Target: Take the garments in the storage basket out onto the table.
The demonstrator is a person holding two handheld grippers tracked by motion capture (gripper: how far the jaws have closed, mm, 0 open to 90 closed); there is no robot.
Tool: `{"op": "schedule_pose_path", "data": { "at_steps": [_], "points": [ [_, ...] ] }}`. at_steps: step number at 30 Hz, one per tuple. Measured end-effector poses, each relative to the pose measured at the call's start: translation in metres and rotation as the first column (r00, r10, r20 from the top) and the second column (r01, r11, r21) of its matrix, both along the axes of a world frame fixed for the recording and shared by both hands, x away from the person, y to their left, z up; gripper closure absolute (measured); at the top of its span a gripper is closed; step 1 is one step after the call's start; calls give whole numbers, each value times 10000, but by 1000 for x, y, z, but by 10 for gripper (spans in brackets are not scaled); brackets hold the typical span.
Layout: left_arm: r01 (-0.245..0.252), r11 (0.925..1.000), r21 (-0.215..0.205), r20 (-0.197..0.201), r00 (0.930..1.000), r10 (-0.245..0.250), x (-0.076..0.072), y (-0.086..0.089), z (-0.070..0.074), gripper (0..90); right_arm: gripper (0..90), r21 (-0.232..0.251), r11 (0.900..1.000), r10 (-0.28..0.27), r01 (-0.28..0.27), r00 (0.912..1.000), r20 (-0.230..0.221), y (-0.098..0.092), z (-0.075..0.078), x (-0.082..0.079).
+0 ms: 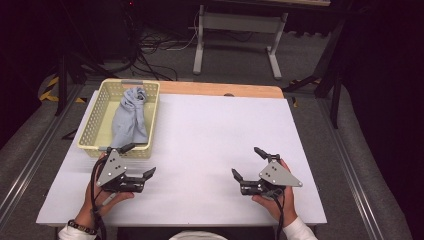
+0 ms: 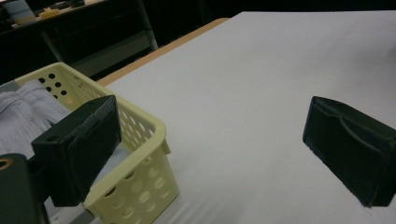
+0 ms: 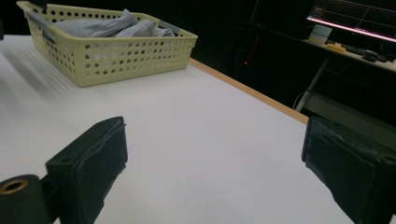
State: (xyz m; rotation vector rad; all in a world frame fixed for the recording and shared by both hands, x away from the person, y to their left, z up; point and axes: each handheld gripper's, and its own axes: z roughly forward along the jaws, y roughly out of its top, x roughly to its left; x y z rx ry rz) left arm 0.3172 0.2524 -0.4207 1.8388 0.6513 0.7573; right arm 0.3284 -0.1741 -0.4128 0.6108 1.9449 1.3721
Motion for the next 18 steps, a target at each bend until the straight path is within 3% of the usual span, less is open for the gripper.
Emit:
{"op": "schedule_pose_path", "data": {
  "at_steps": [2, 6, 7, 9, 13, 18],
  "points": [
    [-228, 9993, 281, -111, 9997, 231, 1, -2, 2, 57, 75, 50, 10000, -28, 28, 10000, -61, 1, -2, 0],
    [-123, 9997, 192, -187, 9997, 127, 3, -2, 3, 61, 80, 56, 10000, -60, 61, 9998, -180, 0, -6, -1],
    [-309, 9985, 462, -261, 9991, 322, 3, -3, 6, 63, 80, 70, 10000, -65, 66, 9998, -212, -1, -6, -1],
    [-534, 9974, 493, -252, 9982, 547, 3, -1, 10, 71, 84, -73, 9999, -135, 134, 9998, -138, 0, -7, 0],
    [-743, 9971, 132, -318, 9967, 747, 7, 5, 17, 67, 86, -177, 9998, -99, 91, 9991, -414, 0, -11, 1],
    [-834, 9965, 6, -263, 9962, 834, 14, 10, 21, 64, 85, -116, 9999, -114, 111, 9996, -273, -1, -9, -2]
  ]
}}
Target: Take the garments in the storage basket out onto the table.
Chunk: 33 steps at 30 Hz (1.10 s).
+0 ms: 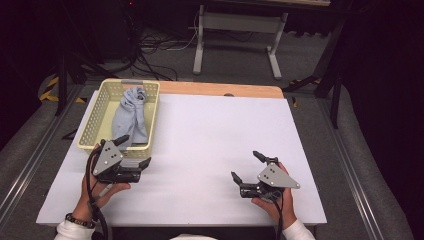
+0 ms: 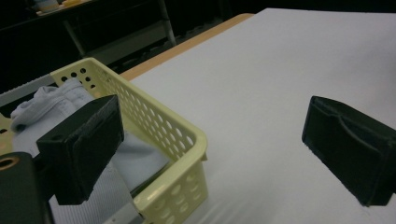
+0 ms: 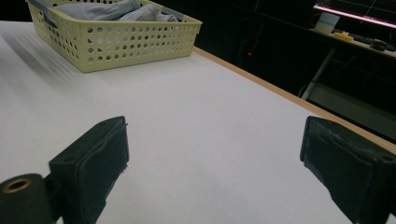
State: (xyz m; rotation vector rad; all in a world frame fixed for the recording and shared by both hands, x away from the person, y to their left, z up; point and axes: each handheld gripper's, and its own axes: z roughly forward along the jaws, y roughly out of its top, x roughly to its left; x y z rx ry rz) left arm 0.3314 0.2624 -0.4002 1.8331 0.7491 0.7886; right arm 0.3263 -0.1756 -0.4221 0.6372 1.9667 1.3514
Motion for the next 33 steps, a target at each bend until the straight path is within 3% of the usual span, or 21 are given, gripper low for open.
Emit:
{"op": "schedule_pose_path", "data": {
  "at_steps": [3, 6, 9, 13, 16, 19, 22, 25, 27, 28, 29, 30, 31, 32, 33],
  "points": [
    [-124, 9999, -56, -91, 9999, 123, 6, 5, -1, 63, 85, 83, 9999, 58, -59, 10000, 30, -2, 0, 1],
    [-611, 9979, 214, -40, 9981, 612, 11, 12, 2, 62, 86, 259, 9996, 61, -58, 9999, -142, -4, -1, 2],
    [-835, 9965, 96, -122, 9964, 837, 12, 18, 5, 63, 86, 329, 9994, 88, -83, 9998, -158, -3, -1, 2],
    [-1635, 9864, 177, -252, 9861, 1639, 18, 26, 14, 67, 85, 35, 9997, 221, -221, 9997, 60, 1, 0, -1],
    [-1607, 9868, 186, -390, 9861, 1613, 23, 27, 18, 53, 85, 72, 9997, 225, -225, 9997, 30, 1, 0, 1],
    [-1749, 9841, 308, -812, 9809, 1768, 32, 25, 25, 49, 85, 70, 9998, 188, -187, 9998, -107, 1, -2, 5],
    [-1840, 9819, 455, -860, 9785, 1874, 45, 19, 32, 47, 86, 32, 10000, 56, -56, 9998, -196, 0, -5, 7],
    [-1996, 9750, 972, -1161, 9707, 2103, 64, 13, 36, 50, 86, 81, 10000, -52, 54, 9997, -253, -2, -5, 8],
    [-2228, 9662, 1300, -1122, 9649, 2376, 75, 8, 38, 78, 86, 4, 10000, -83, 83, 9997, -231, -1, -5, 8],
    [-2597, 9489, 1795, -711, 9586, 2758, 85, 3, 36, 84, 86, -49, 9999, -90, 89, 9997, -229, -1, -5, 8],
    [-2597, 9489, 1795, -711, 9586, 2758, 85, 3, 36, 100, 86, -65, 9999, -83, 81, 9997, -249, 0, -5, 9],
    [-2858, 9354, 2080, -501, 9520, 3020, 91, 1, 34, 128, 86, -61, 10000, -79, 77, 9996, -288, 0, -5, 9],
    [-2962, 9233, 2443, -609, 9456, 3195, 104, 0, 29, 126, 86, -78, 9999, -89, 87, 9994, -348, 0, -6, 10],
    [-3024, 9185, 2548, -767, 9405, 3309, 109, 0, 26, 122, 86, -81, 9999, -113, 109, 9990, -425, 1, -7, 11],
    [-3024, 9185, 2548, -767, 9405, 3309, 109, 0, 26, 121, 86, -81, 9999, -113, 109, 9990, -425, 1, -7, 11]
  ]
}}
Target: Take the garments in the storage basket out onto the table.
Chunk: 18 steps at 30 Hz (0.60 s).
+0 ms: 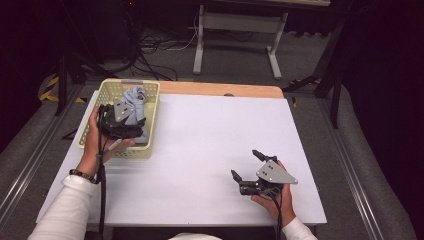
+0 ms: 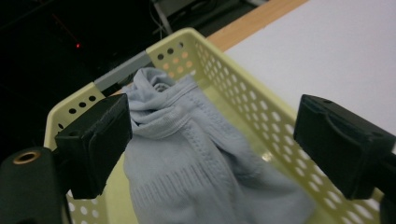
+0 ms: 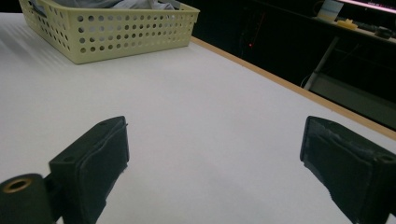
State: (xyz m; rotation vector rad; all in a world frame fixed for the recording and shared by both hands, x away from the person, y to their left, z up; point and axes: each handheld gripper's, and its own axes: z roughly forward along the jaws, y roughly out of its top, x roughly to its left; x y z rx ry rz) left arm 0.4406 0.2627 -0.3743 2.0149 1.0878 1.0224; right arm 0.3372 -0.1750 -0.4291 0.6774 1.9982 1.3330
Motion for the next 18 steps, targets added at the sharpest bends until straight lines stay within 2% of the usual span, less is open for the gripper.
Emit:
{"op": "schedule_pose_path", "data": {
  "at_steps": [2, 3, 4, 5, 6, 9, 10, 12, 15, 16, 18],
  "points": [
    [-49, 9998, -193, -253, 9997, 44, 9, 5, -5, 121, 86, -69, 10000, 36, -37, 9999, -101, 1, -3, 1],
    [-100, 9991, -401, -179, 9998, 93, 9, 7, -4, 118, 87, -146, 9999, 52, -54, 10000, -83, 1, -3, 1],
    [-100, 9991, -401, -179, 9998, 93, 9, 7, -4, 119, 87, -241, 9997, 94, -96, 9999, -58, 1, -4, 1],
    [-84, 9962, -869, -157, 9999, 71, 7, 13, -1, 123, 87, -272, 9995, 134, -137, 9999, -102, 1, -4, 1],
    [-94, 9948, -1016, -178, 9998, 76, 6, 16, 0, 123, 87, -261, 9995, 161, -164, 9998, -112, 2, -5, 1],
    [-80, 9938, -1105, -343, 9994, 42, 4, 20, 3, 103, 87, -250, 9995, 191, -194, 9997, -130, 2, -5, 1],
    [14, 9906, -1369, -473, 9988, -80, 3, 23, 7, 95, 86, -268, 9994, 230, -234, 9996, -143, 3, -5, 1],
    [51, 9864, -1640, -442, 9989, -125, 1, 26, 12, 93, 87, -288, 9992, 271, -274, 9996, -116, 4, -5, 2],
    [35, 9838, -1791, -517, 9986, -130, 2, 27, 16, 93, 89, -295, 9989, 372, -375, 9993, -100, 7, -5, 3],
    [-60, 9875, -1576, -699, 9975, -51, 6, 26, 18, 93, 89, -343, 9985, 418, -421, 9991, -93, 8, -5, 3],
    [-140, 9867, -1620, -1037, 9946, -29, 13, 25, 18, 92, 90, -397, 9979, 518, -521, 9986, -73, 11, -5, 4]
  ]
}}
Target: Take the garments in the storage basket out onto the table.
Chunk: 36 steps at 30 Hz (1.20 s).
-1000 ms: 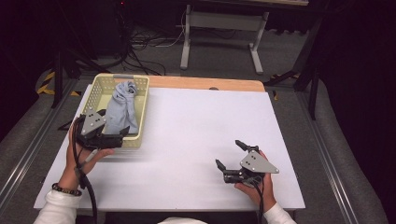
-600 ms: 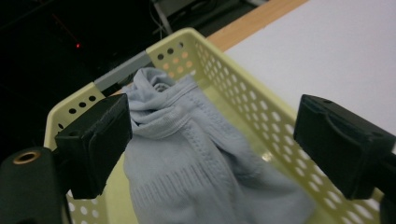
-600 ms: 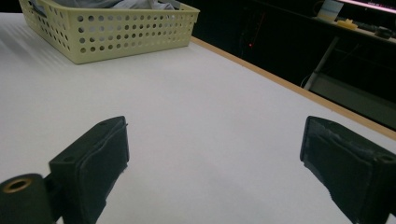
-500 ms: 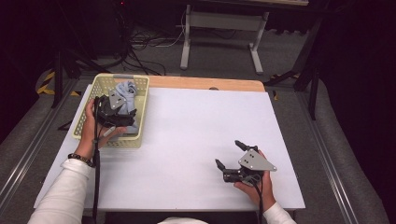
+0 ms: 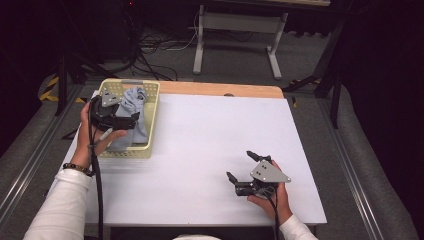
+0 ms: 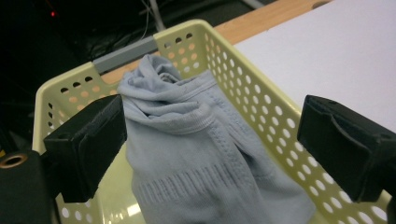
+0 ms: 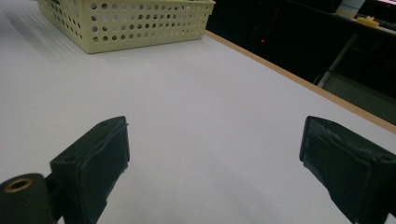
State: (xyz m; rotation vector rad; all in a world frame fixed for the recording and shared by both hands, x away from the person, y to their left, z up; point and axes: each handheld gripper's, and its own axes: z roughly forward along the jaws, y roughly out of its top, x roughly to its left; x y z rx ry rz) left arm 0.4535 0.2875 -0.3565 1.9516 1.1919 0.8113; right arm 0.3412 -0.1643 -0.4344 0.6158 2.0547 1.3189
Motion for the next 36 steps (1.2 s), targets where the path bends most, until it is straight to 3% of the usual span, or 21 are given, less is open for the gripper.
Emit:
{"op": "schedule_pose_path", "data": {
  "at_steps": [2, 4, 6, 9, 10, 12, 13, 14, 16, 17, 19, 21, 24, 25, 26, 28, 31, 32, 34, 36],
  "points": [
    [-47, 10000, -53, -464, 9989, 45, 9, -1, 0, 87, 91, -45, 10000, 34, -34, 10000, 41, 2, 0, 1],
    [-88, 10000, -8, -642, 9979, 87, 14, -2, -1, 81, 94, -75, 9999, 83, -83, 10000, -11, 2, -1, 3],
    [-252, 9993, 258, -1119, 9933, 280, 27, -7, -2, 79, 96, -122, 9999, 95, -95, 10000, -15, 3, -2, 4],
    [-444, 9976, 534, -1395, 9889, 515, 36, -9, -5, 77, 104, -105, 9999, 91, -90, 9999, 55, 4, -2, 3],
    [-666, 9948, 776, -1653, 9831, 787, 45, -8, -9, 77, 105, -107, 9999, 96, -95, 9999, 94, 4, -2, 3],
    [-895, 9924, 845, -1994, 9743, 1048, 53, -6, -15, 77, 105, -148, 9998, 117, -114, 9998, 147, 4, -2, 3],
    [-895, 9924, 845, -1994, 9743, 1048, 53, -6, -15, 77, 105, -188, 9998, 119, -117, 9998, 139, 4, -2, 2],
    [-987, 9907, 941, -2134, 9700, 1169, 57, -5, -18, 69, 105, -219, 9997, 127, -124, 9999, 114, 5, -3, 3],
    [-1069, 9906, 854, -2459, 9612, 1249, 64, -3, -24, 53, 105, -277, 9995, 130, -126, 9998, 117, 5, -3, 2],
    [-1074, 9913, 757, -2822, 9512, 1246, 70, -2, -30, 50, 105, -300, 9995, 125, -121, 9998, 136, 5, -3, 2],
    [-1031, 9920, 728, -2965, 9474, 1202, 72, -2, -34, 49, 105, -315, 9994, 146, -143, 9998, 106, 5, -4, 2],
    [-897, 9928, 799, -3319, 9367, 1114, 76, -4, -41, 50, 105, -326, 9994, 115, -112, 9999, 94, 4, -4, 2],
    [-961, 9896, 1072, -3827, 9146, 1303, 81, -6, -52, 78, 105, -390, 9992, 106, -102, 9999, 120, 4, -4, 1],
    [-913, 9892, 1147, -3910, 9112, 1294, 83, -6, -54, 78, 105, -390, 9992, 106, -102, 9999, 120, 4, -4, 1],
    [-862, 9882, 1267, -4021, 9062, 1306, 83, -6, -56, 144, 105, -432, 9990, 111, -107, 9999, 81, 3, -5, 1],
    [-836, 9859, 1447, -4015, 9058, 1357, 84, -6, -56, 210, 107, -525, 9986, 121, -117, 9999, 74, 4, -6, 1],
    [-839, 9764, 1992, -3917, 9065, 1579, 83, -6, -56, 388, 110, -684, 9975, 159, -154, 9999, 68, 4, -7, 0],
    [-880, 9740, 2089, -3881, 9067, 1652, 83, -5, -56, 388, 110, -684, 9975, 159, -154, 9999, 68, 4, -7, 0],
    [-1032, 9724, 2091, -3859, 9050, 1790, 83, -1, -55, 546, 110, -813, 9966, 159, -149, 9998, 110, 4, -7, -2],
    [-1042, 9746, 1980, -3837, 9067, 1749, 83, 2, -54, 571, 109, -820, 9965, 167, -158, 9998, 107, 4, -7, -2]
  ]
}}
